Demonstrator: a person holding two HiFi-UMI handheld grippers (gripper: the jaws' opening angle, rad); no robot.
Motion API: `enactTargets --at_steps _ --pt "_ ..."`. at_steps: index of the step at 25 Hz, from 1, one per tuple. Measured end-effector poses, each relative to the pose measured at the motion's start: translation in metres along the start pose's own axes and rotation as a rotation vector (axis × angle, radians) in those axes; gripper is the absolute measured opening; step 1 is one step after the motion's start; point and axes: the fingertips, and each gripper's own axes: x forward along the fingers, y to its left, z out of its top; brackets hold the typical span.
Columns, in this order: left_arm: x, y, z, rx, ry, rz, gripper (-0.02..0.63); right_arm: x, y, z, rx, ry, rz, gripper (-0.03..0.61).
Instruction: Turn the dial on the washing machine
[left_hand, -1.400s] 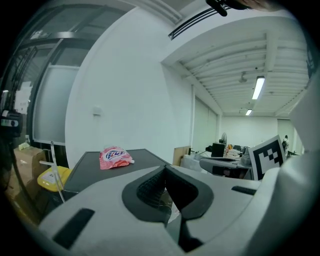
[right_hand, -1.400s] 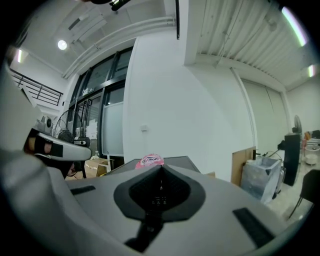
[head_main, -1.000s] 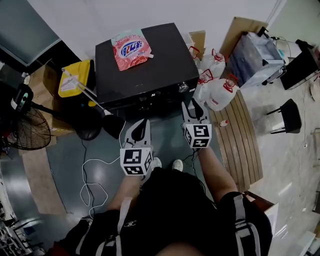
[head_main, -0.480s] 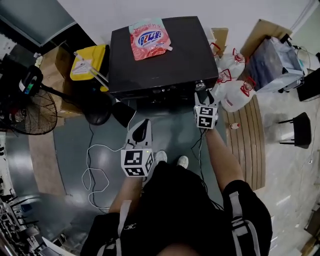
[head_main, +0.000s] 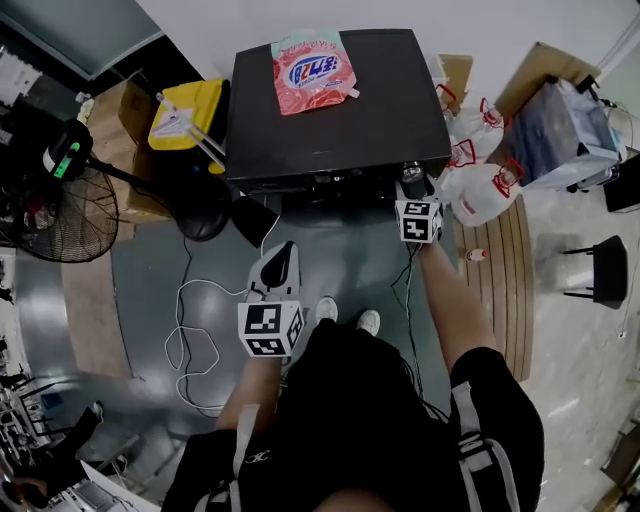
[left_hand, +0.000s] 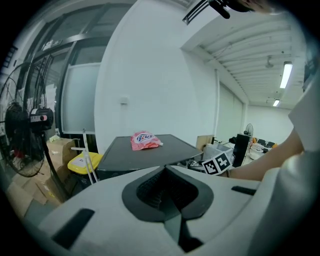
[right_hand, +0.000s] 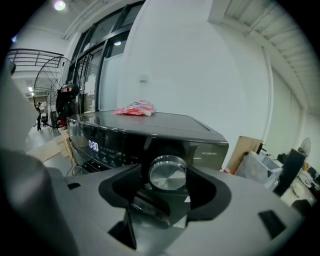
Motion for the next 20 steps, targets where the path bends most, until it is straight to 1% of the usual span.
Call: enactTargets --at_steps 3,7,12,13,14,16,17,18,20 --pt "0.001 0.0 0.0 0.005 0.005 -0.002 0.003 0.007 -0.004 -0.005 -0.001 0.016 -0.02 0.245" --pt "0.003 -0.001 -0.002 0.015 0.009 -0.003 0.003 0.014 -0.008 -0.01 -0.03 0.048 -0.029 0.245" --pt "0.006 -0.004 -0.002 0.023 0.02 -0.013 0.003 0.014 -0.009 -0.013 -0.004 0.073 -0.013 0.247" --pt "0.006 -0.005 -0.001 0.025 0.02 -0.016 0.003 0.015 -0.01 -0.015 0.018 0.076 -0.01 0.245" --pt "0.007 -0.006 0.0 0.028 0.02 -0.02 0.003 0.016 -0.011 -0.017 0.07 0.075 0.0 0.247" --pt "0.008 -0.007 0.001 0.033 0.018 -0.027 0.003 0.017 -0.013 -0.019 0.241 0.061 0.044 0.247" --pt "0.008 -0.008 0.002 0.035 0.017 -0.03 0.003 0.017 -0.013 -0.019 0.309 0.054 0.065 0.245" --pt "0.008 -0.009 0.002 0.036 0.016 -0.031 0.003 0.016 -0.014 -0.019 0.343 0.05 0.077 0.245" --pt "0.008 -0.009 0.002 0.037 0.016 -0.032 0.003 0.016 -0.014 -0.019 0.346 0.046 0.082 0.245"
